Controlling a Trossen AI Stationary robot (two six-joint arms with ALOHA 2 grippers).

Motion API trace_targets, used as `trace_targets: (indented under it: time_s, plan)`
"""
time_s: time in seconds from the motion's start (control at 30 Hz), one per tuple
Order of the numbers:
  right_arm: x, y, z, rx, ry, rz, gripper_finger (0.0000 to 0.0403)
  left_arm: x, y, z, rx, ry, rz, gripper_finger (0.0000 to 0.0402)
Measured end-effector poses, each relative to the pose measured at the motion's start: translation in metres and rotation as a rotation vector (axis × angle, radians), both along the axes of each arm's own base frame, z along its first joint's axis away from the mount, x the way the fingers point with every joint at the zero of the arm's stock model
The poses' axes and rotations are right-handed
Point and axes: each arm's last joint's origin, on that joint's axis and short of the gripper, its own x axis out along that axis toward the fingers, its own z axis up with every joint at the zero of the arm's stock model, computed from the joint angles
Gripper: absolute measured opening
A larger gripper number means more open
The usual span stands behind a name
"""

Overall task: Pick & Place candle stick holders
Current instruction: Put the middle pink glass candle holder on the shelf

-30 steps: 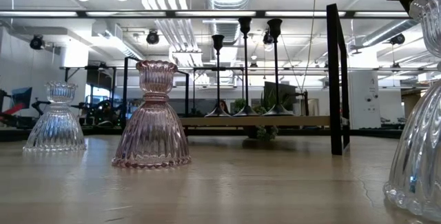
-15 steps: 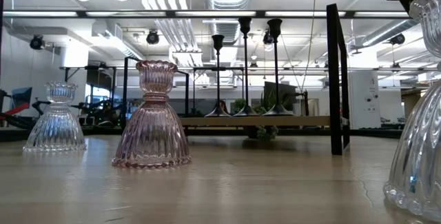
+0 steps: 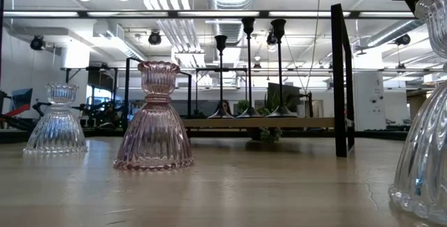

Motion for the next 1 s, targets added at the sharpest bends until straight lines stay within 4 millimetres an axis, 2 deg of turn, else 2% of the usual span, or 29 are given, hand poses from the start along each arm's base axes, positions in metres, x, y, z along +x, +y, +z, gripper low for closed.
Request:
trace_targets:
  time_s: [0.1,0.33,0.57,0.83,1.0]
  plan:
    - [0.000,0.000,0.000,0.000,0.000,0.000,0.0008,0.003,-0.003,-0.008,-0.020,0.027,-0.023,0.0154]
    - [0.000,0.000,0.000,0.000,0.000,0.000,0.0008,0.015,-0.010,-0.041,-0.043,0.062,0.029,0.0164]
    - [0.000,0.000,0.000,0.000,0.000,0.000,0.0008,0.030,-0.021,-0.084,-0.032,0.113,0.020,0.0212]
    - [0.000,0.000,0.000,0.000,0.000,0.000,0.0008,0.043,-0.030,-0.142,-0.028,0.155,0.017,0.0218]
    - [0.000,0.000,0.000,0.000,0.000,0.000,0.0008,0.045,-0.032,-0.165,-0.067,0.193,0.012,0.0218]
